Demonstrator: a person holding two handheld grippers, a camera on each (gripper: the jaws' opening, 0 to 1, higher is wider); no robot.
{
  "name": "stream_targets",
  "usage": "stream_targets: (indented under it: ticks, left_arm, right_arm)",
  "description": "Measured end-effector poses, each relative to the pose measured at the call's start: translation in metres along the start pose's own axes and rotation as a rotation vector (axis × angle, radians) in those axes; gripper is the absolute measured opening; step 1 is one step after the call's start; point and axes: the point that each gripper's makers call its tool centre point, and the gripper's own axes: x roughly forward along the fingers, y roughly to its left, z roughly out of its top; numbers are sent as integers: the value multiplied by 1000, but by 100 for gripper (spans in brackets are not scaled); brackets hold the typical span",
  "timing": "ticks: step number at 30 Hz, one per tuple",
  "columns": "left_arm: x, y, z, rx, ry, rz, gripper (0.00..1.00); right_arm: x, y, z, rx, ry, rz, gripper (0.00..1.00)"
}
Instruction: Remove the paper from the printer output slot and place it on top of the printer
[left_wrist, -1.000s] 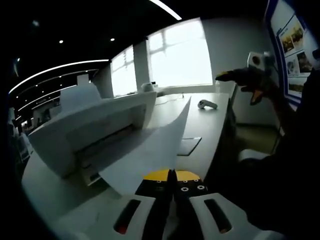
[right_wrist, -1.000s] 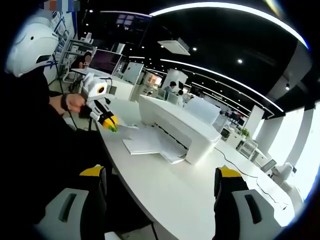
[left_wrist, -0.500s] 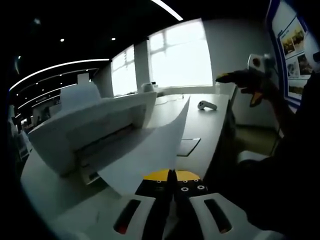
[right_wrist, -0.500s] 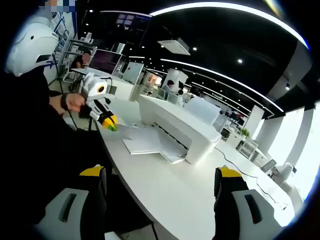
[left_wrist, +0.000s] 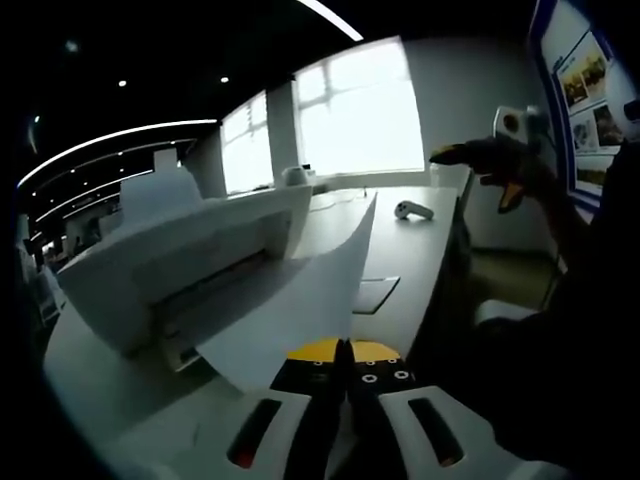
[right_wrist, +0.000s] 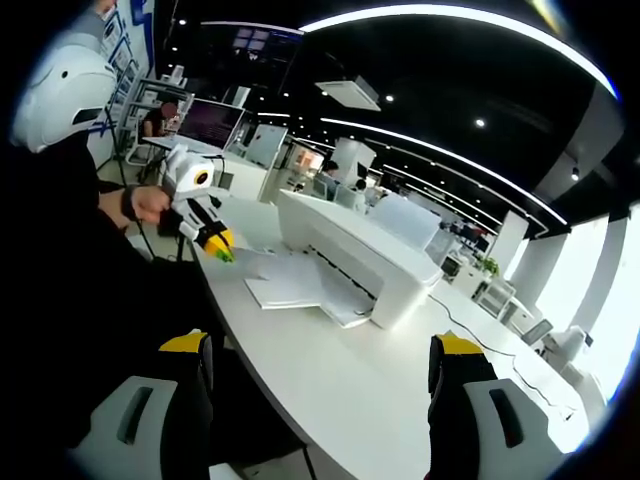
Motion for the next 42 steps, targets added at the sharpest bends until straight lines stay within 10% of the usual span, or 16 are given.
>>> stream_targets:
  ticks: [42]
  left_arm:
    - [-8, -2, 11, 14, -14, 9, 6]
  right_arm:
    - [-1, 0, 0, 0, -3, -2, 84]
